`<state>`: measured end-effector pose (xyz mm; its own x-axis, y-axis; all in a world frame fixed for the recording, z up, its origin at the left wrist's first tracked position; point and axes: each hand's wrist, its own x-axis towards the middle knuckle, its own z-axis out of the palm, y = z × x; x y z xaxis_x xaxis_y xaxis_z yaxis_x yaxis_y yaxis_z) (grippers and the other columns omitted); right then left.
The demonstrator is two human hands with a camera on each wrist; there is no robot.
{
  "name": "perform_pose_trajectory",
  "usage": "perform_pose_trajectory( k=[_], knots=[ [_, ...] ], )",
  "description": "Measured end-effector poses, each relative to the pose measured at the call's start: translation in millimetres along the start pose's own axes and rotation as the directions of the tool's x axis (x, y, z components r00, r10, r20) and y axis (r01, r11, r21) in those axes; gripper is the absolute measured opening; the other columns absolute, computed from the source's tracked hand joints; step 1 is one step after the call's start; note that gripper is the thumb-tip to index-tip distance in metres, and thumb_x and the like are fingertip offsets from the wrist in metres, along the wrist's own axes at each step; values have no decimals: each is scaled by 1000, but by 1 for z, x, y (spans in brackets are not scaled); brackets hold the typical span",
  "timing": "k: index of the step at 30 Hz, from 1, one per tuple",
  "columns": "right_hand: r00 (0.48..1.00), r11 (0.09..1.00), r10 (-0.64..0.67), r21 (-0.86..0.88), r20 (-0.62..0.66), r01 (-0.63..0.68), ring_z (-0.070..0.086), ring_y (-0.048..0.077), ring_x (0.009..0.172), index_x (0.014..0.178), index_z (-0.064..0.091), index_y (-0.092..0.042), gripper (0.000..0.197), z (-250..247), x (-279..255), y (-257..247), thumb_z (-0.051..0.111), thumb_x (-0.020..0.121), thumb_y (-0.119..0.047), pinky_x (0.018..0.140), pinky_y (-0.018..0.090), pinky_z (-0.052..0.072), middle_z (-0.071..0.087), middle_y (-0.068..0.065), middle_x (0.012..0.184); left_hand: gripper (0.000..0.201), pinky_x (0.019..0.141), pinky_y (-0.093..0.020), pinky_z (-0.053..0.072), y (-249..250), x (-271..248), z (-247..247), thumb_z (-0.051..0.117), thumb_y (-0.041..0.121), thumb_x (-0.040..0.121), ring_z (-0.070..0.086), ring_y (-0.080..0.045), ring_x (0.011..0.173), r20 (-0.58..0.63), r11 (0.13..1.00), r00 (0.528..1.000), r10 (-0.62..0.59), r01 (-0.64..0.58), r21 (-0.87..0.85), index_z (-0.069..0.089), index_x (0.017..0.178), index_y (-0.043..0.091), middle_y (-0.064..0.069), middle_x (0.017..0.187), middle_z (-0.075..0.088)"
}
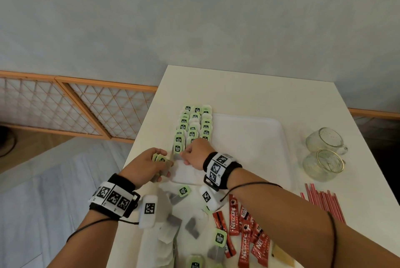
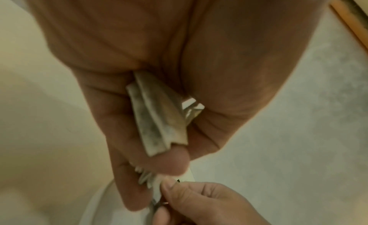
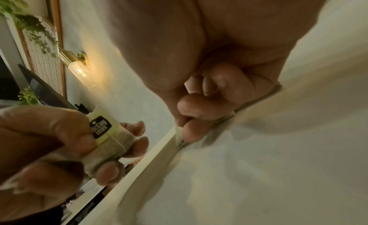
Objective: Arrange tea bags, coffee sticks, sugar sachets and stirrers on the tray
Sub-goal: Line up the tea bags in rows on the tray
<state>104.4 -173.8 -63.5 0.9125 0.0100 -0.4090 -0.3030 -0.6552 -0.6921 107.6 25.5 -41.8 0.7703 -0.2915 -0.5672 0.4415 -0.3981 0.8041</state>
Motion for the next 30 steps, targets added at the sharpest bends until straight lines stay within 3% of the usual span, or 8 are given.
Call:
perform_pose_trajectory(
  k=[4,10,12,14,16,18,23,30],
  knots=[
    [998,997,56,-43,-19,-57,65,14,59,87,76,-5,33,2,5,-6,63,96,-33,70,33,61,78,3,78,34,47,-25,44,-2,-2,-3,59,-4,92,58,-22,60,30,999,999,23,-24,26,50,120,13,-23,97,75],
    [999,996,-18,-88,-39,15,65,21,58,79,72,-3,41,0,3,0,60,96,-38,68,39,62,75,9,75,32,46,-25,48,-2,-3,-2,62,-2,94,70,-28,80,81,997,994,76,-78,14,49,121,10,-14,106,76],
    [995,995,-94,37,14,93,61,15,54,82,71,-8,31,-2,-5,1,61,97,-33,62,33,58,73,7,79,33,46,-25,47,0,-4,-1,62,-3,93,70,-26,77,108,995,989,97,-100,24,51,121,9,-15,105,76],
    [980,981,-170,114,99,159,61,6,54,101,73,-15,17,-4,-15,2,60,98,-26,61,24,53,72,0,89,33,47,-26,46,3,-6,1,63,-1,93,65,-24,68,121,991,986,113,-120,55,52,122,12,-16,95,77],
    [967,971,-210,151,146,188,61,2,55,111,72,-14,18,-4,-22,7,64,96,-21,61,18,51,72,3,101,34,48,-27,44,5,-7,5,62,0,94,58,-25,62,133,989,984,119,-130,76,52,123,13,-19,84,75],
    [965,966,-218,175,146,192,61,6,57,108,72,-10,18,-3,-27,11,69,94,-21,60,19,53,70,7,104,33,47,-26,45,7,-8,10,63,0,94,61,-22,58,139,988,982,131,-141,67,53,123,11,-22,82,74],
    [973,964,-209,190,100,188,59,10,59,94,71,-14,8,-5,-36,19,69,94,-22,59,19,51,66,1,89,25,41,-20,42,15,-12,21,63,0,95,58,-12,43,143,984,976,166,-174,45,55,119,5,-26,79,72],
    [986,960,-164,224,-30,167,60,13,58,83,65,-21,11,-9,-38,30,67,93,-25,65,32,55,71,21,87,23,44,-24,42,12,-4,22,73,21,91,65,-21,61,129,983,980,153,-164,83,64,105,6,-17,72,67]
  ],
)
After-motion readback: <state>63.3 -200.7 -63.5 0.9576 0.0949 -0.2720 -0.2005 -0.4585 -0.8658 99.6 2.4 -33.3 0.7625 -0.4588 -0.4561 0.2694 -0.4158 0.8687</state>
